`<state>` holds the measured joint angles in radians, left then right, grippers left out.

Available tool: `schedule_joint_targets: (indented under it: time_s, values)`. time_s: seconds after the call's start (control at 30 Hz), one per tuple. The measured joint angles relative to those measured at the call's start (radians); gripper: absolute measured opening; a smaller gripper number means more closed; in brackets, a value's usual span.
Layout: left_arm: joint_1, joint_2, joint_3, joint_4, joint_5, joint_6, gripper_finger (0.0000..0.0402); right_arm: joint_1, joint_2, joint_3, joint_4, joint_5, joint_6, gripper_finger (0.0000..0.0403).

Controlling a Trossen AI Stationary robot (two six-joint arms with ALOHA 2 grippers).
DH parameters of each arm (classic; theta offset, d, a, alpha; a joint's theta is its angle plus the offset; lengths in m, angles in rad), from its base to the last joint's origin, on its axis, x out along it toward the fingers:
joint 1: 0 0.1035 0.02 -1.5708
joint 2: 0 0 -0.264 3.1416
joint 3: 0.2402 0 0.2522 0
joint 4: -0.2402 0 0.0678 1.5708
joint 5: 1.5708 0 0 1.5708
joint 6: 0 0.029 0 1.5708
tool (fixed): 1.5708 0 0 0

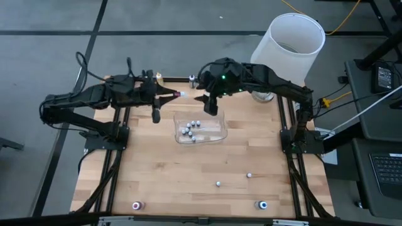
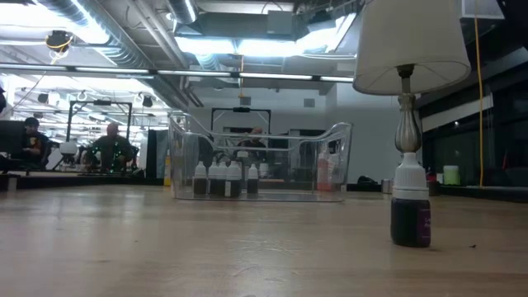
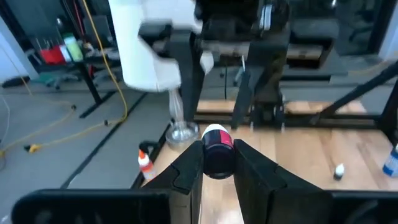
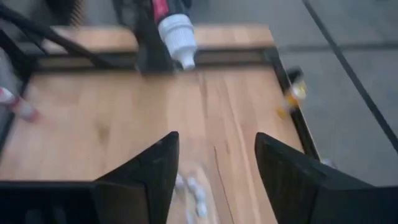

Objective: Pick & Place food coloring
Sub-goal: Put the pink food coloring bottle into the transparent bin

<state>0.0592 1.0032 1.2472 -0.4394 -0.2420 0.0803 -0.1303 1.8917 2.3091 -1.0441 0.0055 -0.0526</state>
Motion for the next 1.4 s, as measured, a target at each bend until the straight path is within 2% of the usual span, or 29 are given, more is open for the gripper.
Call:
schedule_joint_targets:
  time_s: [0.2,0.4,0.47,0.57,0.73,0.83,1.0,1.4]
  values:
    - [0.0,-0.049,0.0,0.0,-0.038,0.012,0.0069,-0.057,-0.007,-0.211,0.368,-0.215,-0.008,0.0226]
    - [-0.001,-0.095,0.0,-0.005,-0.076,0.024,0.007,-0.102,-0.008,-0.45,0.936,-0.429,0.055,0.0227]
    - [0.0,-0.114,0.0,-0.006,-0.088,0.023,0.007,-0.118,-0.009,-0.502,1.089,-0.469,0.111,0.0227]
    - [0.0,-0.134,0.0,-0.006,-0.091,0.023,0.0069,-0.147,-0.026,-0.559,1.232,-0.473,0.16,0.0227]
    - [0.0,-0.146,0.0,-0.024,-0.095,0.023,0.007,-0.185,-0.039,-0.583,1.255,-0.473,0.184,0.0227]
    - [0.002,-0.141,0.0,-0.045,-0.11,0.023,0.007,-0.194,-0.039,-0.563,1.272,-0.508,0.207,0.0227]
    - [0.002,-0.13,-0.001,-0.06,-0.141,0.036,0.007,-0.194,-0.039,-0.547,1.268,-0.536,0.21,0.0227]
    - [0.002,-0.091,-0.001,-0.027,-0.138,0.073,0.0071,-0.184,-0.039,-0.54,1.271,-0.586,0.235,0.0227]
